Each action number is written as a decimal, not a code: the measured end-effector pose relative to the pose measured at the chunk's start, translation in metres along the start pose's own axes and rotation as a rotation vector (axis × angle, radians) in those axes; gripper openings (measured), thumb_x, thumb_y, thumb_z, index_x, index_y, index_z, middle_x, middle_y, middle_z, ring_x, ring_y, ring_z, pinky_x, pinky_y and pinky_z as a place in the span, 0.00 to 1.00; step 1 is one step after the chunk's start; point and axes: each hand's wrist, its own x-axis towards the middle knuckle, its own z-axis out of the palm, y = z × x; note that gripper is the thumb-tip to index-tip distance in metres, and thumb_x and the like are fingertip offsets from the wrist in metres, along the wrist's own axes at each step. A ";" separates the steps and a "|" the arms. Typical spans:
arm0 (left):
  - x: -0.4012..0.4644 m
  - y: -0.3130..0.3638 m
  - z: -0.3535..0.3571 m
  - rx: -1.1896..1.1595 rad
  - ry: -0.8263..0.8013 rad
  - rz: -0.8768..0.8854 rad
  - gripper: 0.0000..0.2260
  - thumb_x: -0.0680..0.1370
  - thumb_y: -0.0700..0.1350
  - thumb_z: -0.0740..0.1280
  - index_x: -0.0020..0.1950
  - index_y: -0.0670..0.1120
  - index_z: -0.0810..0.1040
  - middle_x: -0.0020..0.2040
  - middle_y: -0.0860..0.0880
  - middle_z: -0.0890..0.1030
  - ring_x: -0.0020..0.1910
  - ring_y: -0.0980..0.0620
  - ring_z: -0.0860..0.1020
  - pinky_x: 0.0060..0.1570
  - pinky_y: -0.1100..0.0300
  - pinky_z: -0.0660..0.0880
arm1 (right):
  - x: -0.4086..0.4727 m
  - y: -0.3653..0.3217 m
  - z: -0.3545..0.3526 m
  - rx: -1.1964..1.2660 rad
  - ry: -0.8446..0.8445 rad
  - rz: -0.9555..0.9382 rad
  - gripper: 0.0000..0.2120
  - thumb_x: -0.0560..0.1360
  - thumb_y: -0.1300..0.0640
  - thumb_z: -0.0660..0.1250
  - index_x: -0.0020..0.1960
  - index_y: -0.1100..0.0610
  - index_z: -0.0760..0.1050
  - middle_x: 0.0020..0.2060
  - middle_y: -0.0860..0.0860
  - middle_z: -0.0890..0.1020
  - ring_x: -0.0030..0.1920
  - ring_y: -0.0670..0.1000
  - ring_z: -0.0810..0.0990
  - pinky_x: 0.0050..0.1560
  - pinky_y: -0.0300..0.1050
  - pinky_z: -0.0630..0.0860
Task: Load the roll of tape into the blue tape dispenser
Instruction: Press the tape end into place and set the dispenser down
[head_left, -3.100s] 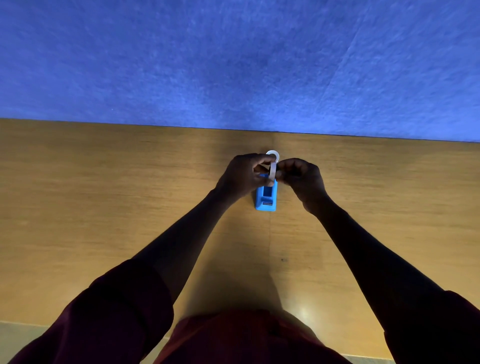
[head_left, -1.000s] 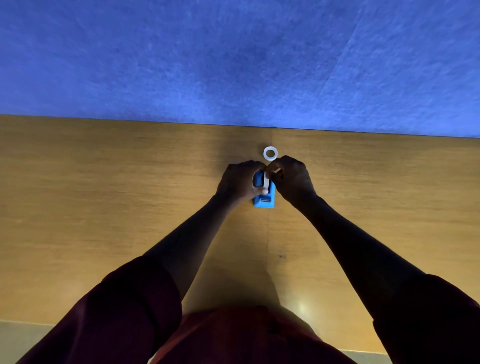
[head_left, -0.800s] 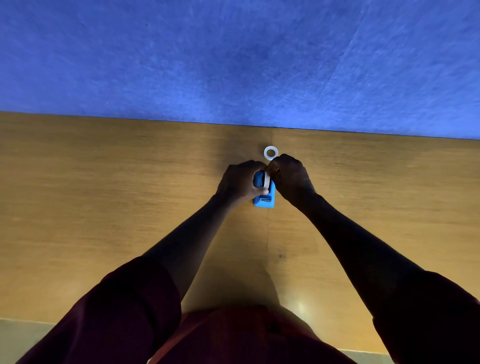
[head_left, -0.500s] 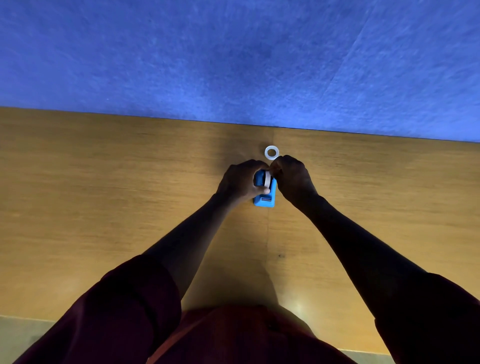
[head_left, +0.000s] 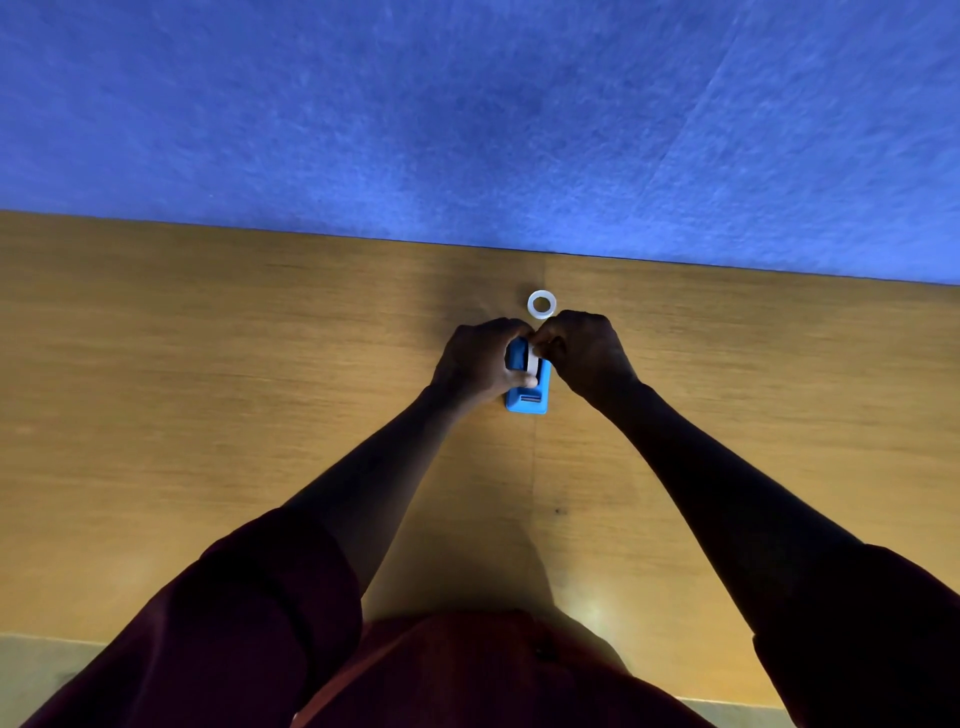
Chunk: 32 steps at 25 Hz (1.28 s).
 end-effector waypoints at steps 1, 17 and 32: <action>0.000 0.000 0.000 -0.002 -0.004 -0.003 0.27 0.67 0.55 0.81 0.61 0.48 0.78 0.56 0.51 0.84 0.51 0.53 0.82 0.48 0.59 0.78 | 0.002 0.000 0.000 -0.016 -0.008 -0.009 0.05 0.76 0.62 0.71 0.50 0.59 0.84 0.46 0.53 0.86 0.45 0.49 0.84 0.48 0.45 0.81; 0.002 -0.003 0.003 -0.024 -0.030 -0.036 0.28 0.67 0.55 0.80 0.63 0.50 0.76 0.58 0.51 0.83 0.53 0.53 0.82 0.47 0.61 0.75 | 0.008 0.009 0.009 -0.325 -0.061 -0.174 0.06 0.76 0.59 0.71 0.51 0.59 0.76 0.45 0.54 0.80 0.40 0.49 0.81 0.38 0.38 0.75; -0.010 -0.010 -0.001 -0.068 -0.239 0.024 0.46 0.61 0.55 0.83 0.74 0.53 0.64 0.71 0.52 0.74 0.65 0.51 0.75 0.59 0.55 0.75 | -0.007 0.003 0.011 -0.474 -0.101 -0.194 0.09 0.80 0.60 0.56 0.54 0.60 0.75 0.47 0.55 0.77 0.43 0.48 0.76 0.38 0.37 0.66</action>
